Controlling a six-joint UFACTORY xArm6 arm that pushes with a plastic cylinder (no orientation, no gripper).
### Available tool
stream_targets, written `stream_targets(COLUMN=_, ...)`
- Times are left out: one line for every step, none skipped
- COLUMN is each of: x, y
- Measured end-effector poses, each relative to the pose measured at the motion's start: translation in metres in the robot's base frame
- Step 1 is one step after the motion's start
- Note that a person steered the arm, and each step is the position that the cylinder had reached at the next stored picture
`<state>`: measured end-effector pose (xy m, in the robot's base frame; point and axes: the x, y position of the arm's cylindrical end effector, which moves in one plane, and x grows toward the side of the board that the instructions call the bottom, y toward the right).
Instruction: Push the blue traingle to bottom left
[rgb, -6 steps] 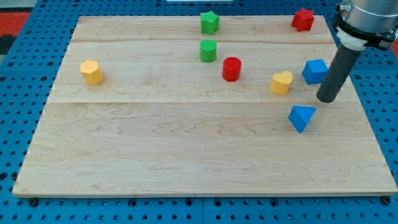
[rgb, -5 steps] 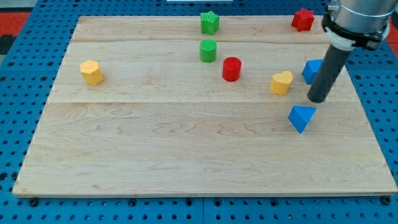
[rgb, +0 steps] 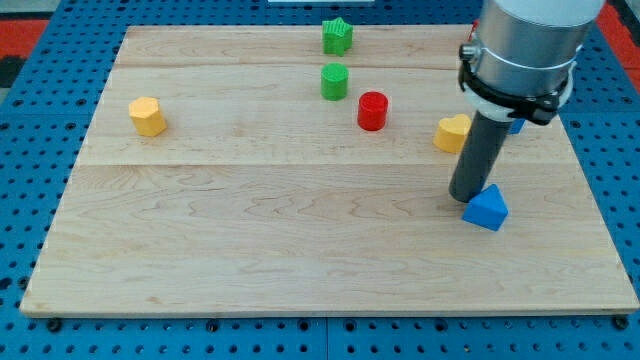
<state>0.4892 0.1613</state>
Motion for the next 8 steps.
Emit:
stream_targets(x=0.0, y=0.026)
stream_targets(x=0.011, y=0.02)
stream_targets(x=0.021, y=0.002)
stream_targets(x=0.023, y=-0.004)
stream_targets(x=0.007, y=0.006)
stream_targets(x=-0.003, y=0.038)
stream_targets(x=0.0, y=0.097)
stream_targets(x=0.013, y=0.128)
